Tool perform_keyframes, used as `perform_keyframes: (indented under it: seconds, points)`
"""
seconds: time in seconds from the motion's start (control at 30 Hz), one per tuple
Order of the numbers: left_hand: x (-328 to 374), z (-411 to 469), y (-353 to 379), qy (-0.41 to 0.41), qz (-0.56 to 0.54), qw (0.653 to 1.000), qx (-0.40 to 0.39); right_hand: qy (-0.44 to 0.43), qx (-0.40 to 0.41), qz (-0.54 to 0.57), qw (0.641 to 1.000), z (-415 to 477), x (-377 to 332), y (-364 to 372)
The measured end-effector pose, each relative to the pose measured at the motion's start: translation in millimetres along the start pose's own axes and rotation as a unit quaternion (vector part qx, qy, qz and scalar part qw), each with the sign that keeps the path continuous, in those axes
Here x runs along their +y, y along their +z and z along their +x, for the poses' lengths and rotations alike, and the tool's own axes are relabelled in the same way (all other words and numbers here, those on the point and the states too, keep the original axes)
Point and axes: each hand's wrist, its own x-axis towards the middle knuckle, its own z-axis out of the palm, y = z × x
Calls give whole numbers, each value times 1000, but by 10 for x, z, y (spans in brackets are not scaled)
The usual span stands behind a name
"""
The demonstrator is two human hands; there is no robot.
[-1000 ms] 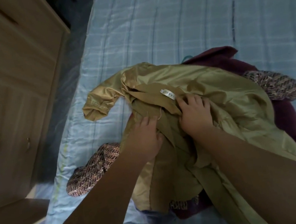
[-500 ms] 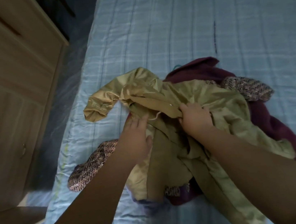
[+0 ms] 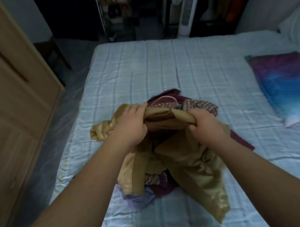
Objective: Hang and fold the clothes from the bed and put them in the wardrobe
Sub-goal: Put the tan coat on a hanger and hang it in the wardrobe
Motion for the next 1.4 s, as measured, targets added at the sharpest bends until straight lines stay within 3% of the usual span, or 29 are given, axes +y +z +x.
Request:
perform_keyframes:
  seconds: [0.17,0.37,0.6,0.73,0.83,0.9,1.03,1.1,1.17,1.27,1.4]
  points:
    - [795,-315,-546,43,36,998,36,-17,41,82,996,-366,73,-833]
    - [1504,-701,-1066,38,-9,996,79,-38,67,114,990,-785,203,-1753]
    - [1957,-1086,-1654,74,-18,992,102,-95,127,122,980,-1134,149,-2584]
    - [2264,-1193,-2006,78,-67,991,89,-136,142,55,979,-1354,92,-2982]
    - [2502,-1189,-2187,64,-73,984,149,-145,169,-32,974,-1440,64,-3234]
    - [2684,-1180,-2252,43,-8,974,223,-130,173,-77,973,-1419,48,-3339]
    - [2985,-1207,-2303,61,136,907,394,-87,177,-98,975,-1311,4,-3422]
    - [3077,-1249,-2330,89,156,882,436,-75,176,-71,979,-1258,-18,-3455]
    - [3107,-1262,-2370,80,126,897,415,-70,197,-22,978,-1215,-40,-3521]
    - [3034,-1254,-2422,26,29,952,303,-69,265,0,962,-1209,-32,-3627]
    - [2851,-1192,-2503,8,59,954,295,-91,326,-7,941,-1225,5,-3790]
